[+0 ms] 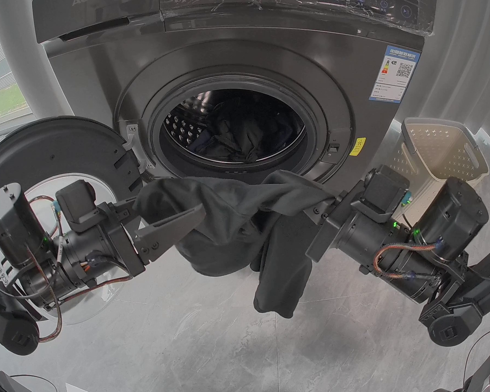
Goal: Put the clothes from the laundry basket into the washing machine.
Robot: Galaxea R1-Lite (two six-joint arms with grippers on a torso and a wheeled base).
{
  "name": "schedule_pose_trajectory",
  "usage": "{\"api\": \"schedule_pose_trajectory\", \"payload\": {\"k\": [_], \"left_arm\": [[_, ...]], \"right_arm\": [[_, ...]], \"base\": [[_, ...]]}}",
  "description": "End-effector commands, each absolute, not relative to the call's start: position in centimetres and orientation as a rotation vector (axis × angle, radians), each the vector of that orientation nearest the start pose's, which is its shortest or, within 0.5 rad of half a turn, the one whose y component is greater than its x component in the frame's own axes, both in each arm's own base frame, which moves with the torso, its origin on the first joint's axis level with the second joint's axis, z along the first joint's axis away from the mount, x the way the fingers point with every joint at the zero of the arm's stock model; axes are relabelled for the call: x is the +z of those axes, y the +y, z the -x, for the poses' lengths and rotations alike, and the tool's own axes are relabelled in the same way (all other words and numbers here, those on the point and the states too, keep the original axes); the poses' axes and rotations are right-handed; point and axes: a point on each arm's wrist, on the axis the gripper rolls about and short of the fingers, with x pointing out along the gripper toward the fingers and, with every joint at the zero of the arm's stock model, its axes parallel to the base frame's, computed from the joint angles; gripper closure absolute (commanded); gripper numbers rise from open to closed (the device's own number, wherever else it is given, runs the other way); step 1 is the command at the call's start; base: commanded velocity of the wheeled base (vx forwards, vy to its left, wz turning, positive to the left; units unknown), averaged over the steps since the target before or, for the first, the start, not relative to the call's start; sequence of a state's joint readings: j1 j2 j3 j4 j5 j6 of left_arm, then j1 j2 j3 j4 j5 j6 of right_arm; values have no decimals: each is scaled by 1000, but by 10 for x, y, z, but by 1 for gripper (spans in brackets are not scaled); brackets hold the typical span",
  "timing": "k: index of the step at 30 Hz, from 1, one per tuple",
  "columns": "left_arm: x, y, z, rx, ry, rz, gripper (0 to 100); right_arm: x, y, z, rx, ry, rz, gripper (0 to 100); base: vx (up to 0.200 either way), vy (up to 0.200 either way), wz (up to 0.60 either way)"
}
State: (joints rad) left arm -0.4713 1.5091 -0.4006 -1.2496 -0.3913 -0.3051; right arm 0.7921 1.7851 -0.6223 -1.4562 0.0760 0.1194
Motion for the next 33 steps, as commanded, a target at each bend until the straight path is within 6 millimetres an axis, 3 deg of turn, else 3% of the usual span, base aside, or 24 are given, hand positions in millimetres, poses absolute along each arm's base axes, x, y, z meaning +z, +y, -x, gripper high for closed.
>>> {"api": "schedule_pose_trajectory", "payload": {"k": [1,14,26,33], "left_arm": [[164,-115,-209,-860,99,284,0],[121,-126,-227,-859,104,278,0],[81,-121,-215,-853,272,183,0],[76,-127,-207,-946,315,183,0]], "right_arm": [[204,209,-204,879,-268,-232,100],[203,207,-204,872,-267,-234,100],[210,204,-206,861,-291,-241,100],[211,207,-207,867,-295,-244,100]], "base": [[0,0,0],[0,0,0],[0,0,0],[0,0,0]]}}
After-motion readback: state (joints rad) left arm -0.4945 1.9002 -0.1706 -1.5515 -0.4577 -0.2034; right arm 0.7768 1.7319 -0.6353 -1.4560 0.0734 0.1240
